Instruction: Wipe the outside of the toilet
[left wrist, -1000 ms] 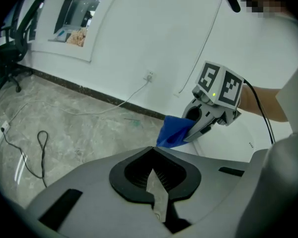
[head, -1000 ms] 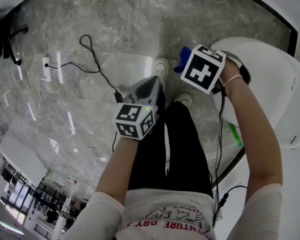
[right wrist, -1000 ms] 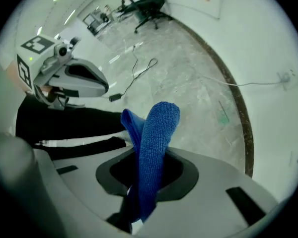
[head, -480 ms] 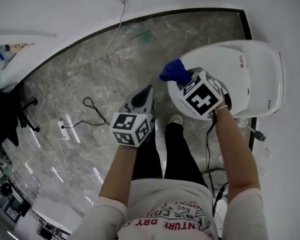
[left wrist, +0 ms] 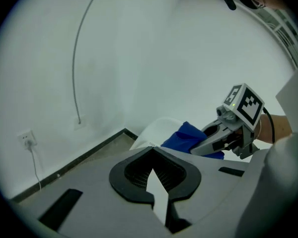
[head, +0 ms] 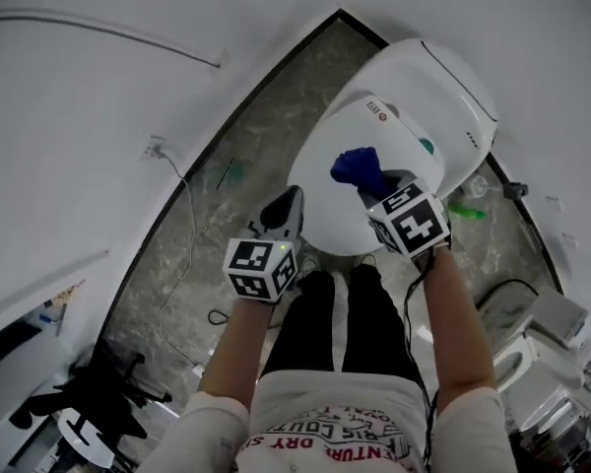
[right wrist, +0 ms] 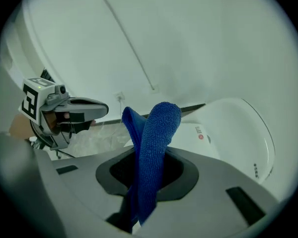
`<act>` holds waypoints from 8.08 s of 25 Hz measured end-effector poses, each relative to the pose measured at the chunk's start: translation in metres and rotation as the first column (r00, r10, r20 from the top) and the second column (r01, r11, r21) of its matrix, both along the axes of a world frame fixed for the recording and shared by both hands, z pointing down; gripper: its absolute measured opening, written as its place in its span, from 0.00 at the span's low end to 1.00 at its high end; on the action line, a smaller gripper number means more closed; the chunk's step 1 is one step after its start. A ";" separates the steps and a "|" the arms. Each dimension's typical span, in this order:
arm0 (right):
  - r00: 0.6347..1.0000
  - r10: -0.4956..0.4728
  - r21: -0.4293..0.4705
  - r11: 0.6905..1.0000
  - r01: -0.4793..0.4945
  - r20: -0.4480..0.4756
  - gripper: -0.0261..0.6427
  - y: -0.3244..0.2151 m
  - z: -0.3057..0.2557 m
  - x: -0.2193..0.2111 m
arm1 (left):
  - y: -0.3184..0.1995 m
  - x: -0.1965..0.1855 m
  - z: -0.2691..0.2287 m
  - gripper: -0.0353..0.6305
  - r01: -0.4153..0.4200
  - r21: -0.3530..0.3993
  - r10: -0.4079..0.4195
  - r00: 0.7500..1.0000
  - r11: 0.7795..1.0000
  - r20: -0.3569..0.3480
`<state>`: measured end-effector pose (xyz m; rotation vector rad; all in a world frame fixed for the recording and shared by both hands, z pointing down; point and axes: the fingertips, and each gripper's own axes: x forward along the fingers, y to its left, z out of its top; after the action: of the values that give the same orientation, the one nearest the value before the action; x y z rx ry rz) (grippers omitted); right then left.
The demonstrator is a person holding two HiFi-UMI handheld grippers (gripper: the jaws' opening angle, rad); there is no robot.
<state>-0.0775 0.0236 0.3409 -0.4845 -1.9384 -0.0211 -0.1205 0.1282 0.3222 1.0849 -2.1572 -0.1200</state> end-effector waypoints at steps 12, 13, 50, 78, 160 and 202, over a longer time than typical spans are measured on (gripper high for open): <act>0.889 0.441 -0.021 0.897 -0.442 0.125 0.15 -0.199 0.007 0.067 | -0.206 0.033 0.007 0.06 -0.317 -0.021 0.318 0.948 0.948 0.015; 0.873 0.466 -0.021 0.884 -0.468 0.142 0.15 -0.219 0.007 0.070 | -0.226 0.039 0.010 0.06 -0.330 -0.018 0.331 0.944 0.944 0.014; 0.525 0.775 -0.200 0.610 -0.767 0.353 0.15 -0.386 0.130 0.110 | -0.394 0.098 0.144 0.06 -0.684 -0.106 0.676 0.730 0.722 -0.101; 0.321 0.925 -0.265 0.367 -0.891 0.203 0.15 -0.246 0.260 0.207 | -0.319 0.190 0.198 0.06 -0.910 -0.091 0.898 0.414 0.404 -0.148; 0.382 0.924 -0.281 0.361 -0.889 -0.025 0.15 0.237 0.277 0.091 | 0.192 0.084 0.229 0.06 -0.719 -0.156 0.695 0.695 0.677 -0.185; 0.258 0.587 -0.097 0.504 -0.858 0.768 0.15 0.179 -0.448 0.218 | 0.132 0.133 -0.458 0.06 -0.667 0.233 0.502 0.707 0.708 0.499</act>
<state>0.1407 0.2025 -0.1069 0.9262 -2.7081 0.0709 0.0127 0.2600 -0.1355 2.1836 -2.0317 -0.0309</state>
